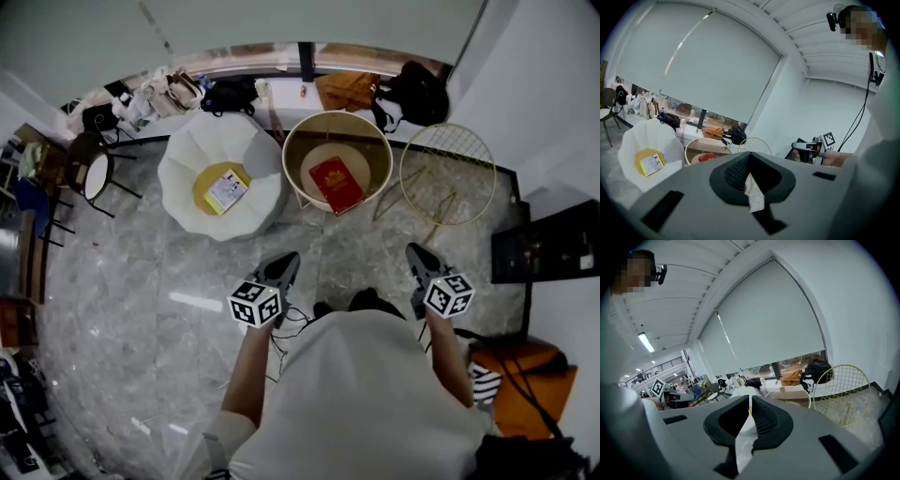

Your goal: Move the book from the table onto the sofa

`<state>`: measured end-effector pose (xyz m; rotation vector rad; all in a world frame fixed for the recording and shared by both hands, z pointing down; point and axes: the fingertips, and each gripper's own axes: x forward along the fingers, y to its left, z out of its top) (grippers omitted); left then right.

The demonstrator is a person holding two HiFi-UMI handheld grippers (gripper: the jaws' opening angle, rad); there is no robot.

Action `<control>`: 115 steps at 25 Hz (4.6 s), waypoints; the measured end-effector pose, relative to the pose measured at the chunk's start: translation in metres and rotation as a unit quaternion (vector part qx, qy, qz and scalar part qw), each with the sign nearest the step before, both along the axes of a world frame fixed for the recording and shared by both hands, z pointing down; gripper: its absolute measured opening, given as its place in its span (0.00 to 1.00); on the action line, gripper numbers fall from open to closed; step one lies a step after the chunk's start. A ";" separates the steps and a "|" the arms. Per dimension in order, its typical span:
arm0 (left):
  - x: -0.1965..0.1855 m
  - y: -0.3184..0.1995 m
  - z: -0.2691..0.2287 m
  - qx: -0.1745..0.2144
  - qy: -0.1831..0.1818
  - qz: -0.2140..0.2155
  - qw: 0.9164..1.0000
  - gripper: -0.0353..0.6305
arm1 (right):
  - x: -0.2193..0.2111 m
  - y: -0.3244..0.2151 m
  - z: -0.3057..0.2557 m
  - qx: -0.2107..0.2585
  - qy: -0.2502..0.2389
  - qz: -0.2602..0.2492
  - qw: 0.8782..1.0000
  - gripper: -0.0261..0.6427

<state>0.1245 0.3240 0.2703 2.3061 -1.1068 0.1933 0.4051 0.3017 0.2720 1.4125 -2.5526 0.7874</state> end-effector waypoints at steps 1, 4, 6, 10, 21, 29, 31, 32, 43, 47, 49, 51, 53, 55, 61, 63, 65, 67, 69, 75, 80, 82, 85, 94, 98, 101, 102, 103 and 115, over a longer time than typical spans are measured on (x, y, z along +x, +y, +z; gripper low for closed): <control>-0.001 0.000 0.001 0.000 0.001 0.000 1.000 0.06 | 0.000 0.001 0.002 -0.002 0.001 0.001 1.000 0.10; -0.005 0.001 0.001 0.001 0.006 -0.004 1.000 0.06 | -0.002 0.002 0.005 -0.006 0.005 -0.001 1.000 0.10; -0.007 0.000 0.002 -0.001 0.008 -0.008 1.000 0.06 | -0.003 -0.001 0.005 -0.006 0.007 -0.004 1.000 0.10; -0.006 -0.003 0.006 -0.008 0.010 -0.017 1.000 0.06 | -0.006 -0.014 0.007 -0.007 0.007 -0.016 1.000 0.10; -0.010 -0.052 0.014 -0.024 0.003 -0.048 0.999 0.06 | -0.022 -0.092 0.018 -0.017 0.007 -0.054 0.998 0.10; 0.002 -0.111 0.017 -0.031 -0.001 -0.061 0.998 0.06 | -0.014 -0.159 0.029 -0.034 0.013 -0.071 0.997 0.10; 0.007 -0.126 0.020 -0.034 -0.002 -0.066 0.997 0.06 | -0.010 -0.176 0.033 -0.037 0.013 -0.075 0.996 0.10; 0.010 -0.132 0.021 -0.035 -0.002 -0.068 0.997 0.06 | -0.008 -0.183 0.035 -0.038 0.013 -0.078 0.996 0.10; 0.040 -0.200 0.033 -0.035 -0.001 -0.094 0.995 0.06 | 0.010 -0.263 0.059 -0.061 0.015 -0.126 0.990 0.10; 0.050 -0.215 0.043 -0.051 -0.009 -0.096 0.994 0.06 | 0.011 -0.283 0.069 -0.069 0.017 -0.146 0.987 0.10; 0.056 -0.223 0.048 -0.058 -0.013 -0.092 0.994 0.06 | 0.009 -0.290 0.075 -0.073 0.020 -0.156 0.985 0.10; 0.062 -0.230 0.052 -0.065 -0.015 -0.086 0.994 0.06 | 0.007 -0.292 0.080 -0.078 0.021 -0.162 0.983 0.10; 0.067 -0.236 0.055 -0.070 -0.017 -0.081 0.994 0.06 | 0.005 -0.293 0.085 -0.085 0.021 -0.163 0.983 0.10; 0.068 -0.243 0.060 -0.074 -0.019 -0.076 0.994 0.06 | 0.004 -0.293 0.094 -0.093 0.022 -0.161 0.982 0.10; 0.064 -0.255 0.095 -0.088 -0.028 -0.061 0.994 0.06 | 0.000 -0.292 0.130 -0.113 0.038 -0.154 0.981 0.10; 0.062 -0.259 0.110 -0.096 -0.025 -0.056 0.993 0.06 | -0.002 -0.295 0.141 -0.115 0.045 -0.152 0.981 0.10; 0.060 -0.263 0.127 -0.105 -0.023 -0.047 0.993 0.06 | -0.003 -0.298 0.154 -0.121 0.049 -0.146 0.981 0.10; 0.059 -0.268 0.146 -0.112 -0.021 -0.040 0.993 0.06 | -0.005 -0.299 0.170 -0.131 0.049 -0.141 0.980 0.10; 0.058 -0.272 0.166 -0.121 -0.018 -0.035 0.992 0.06 | -0.007 -0.300 0.189 -0.143 0.053 -0.142 0.978 0.10; 0.059 -0.278 0.235 -0.152 -0.012 -0.030 0.988 0.06 | -0.016 -0.297 0.249 -0.172 0.078 -0.160 0.969 0.10; 0.064 -0.284 0.289 -0.169 -0.007 -0.032 0.985 0.06 | -0.020 -0.301 0.298 -0.188 0.084 -0.170 0.964 0.10; 0.066 -0.283 0.312 -0.181 -0.004 -0.035 0.983 0.06 | -0.024 -0.302 0.317 -0.195 0.083 -0.176 0.961 0.10; 0.070 -0.280 0.347 -0.203 0.002 -0.038 0.978 0.06 | -0.031 -0.305 0.344 -0.205 0.078 -0.185 0.958 0.10; 0.080 -0.282 0.445 -0.258 0.052 -0.060 0.963 0.11 | -0.047 -0.320 0.434 -0.226 0.089 -0.213 0.946 0.11; 0.083 -0.280 0.485 -0.284 0.069 -0.067 0.954 0.15 | -0.047 -0.331 0.470 -0.229 0.098 -0.216 0.944 0.11; 0.088 -0.274 0.513 -0.308 0.086 -0.074 0.945 0.20 | -0.044 -0.339 0.493 -0.233 0.105 -0.215 0.943 0.19; 0.090 -0.273 0.520 -0.315 0.097 -0.079 0.941 0.21 | -0.043 -0.342 0.500 -0.235 0.108 -0.214 0.942 0.20; 0.092 -0.272 0.526 -0.322 0.110 -0.083 0.937 0.24 | -0.042 -0.345 0.506 -0.236 0.111 -0.213 0.942 0.21; 0.126 -0.279 0.576 -0.379 0.246 -0.056 0.890 0.66 | -0.056 -0.360 0.552 -0.245 0.131 -0.234 0.932 0.42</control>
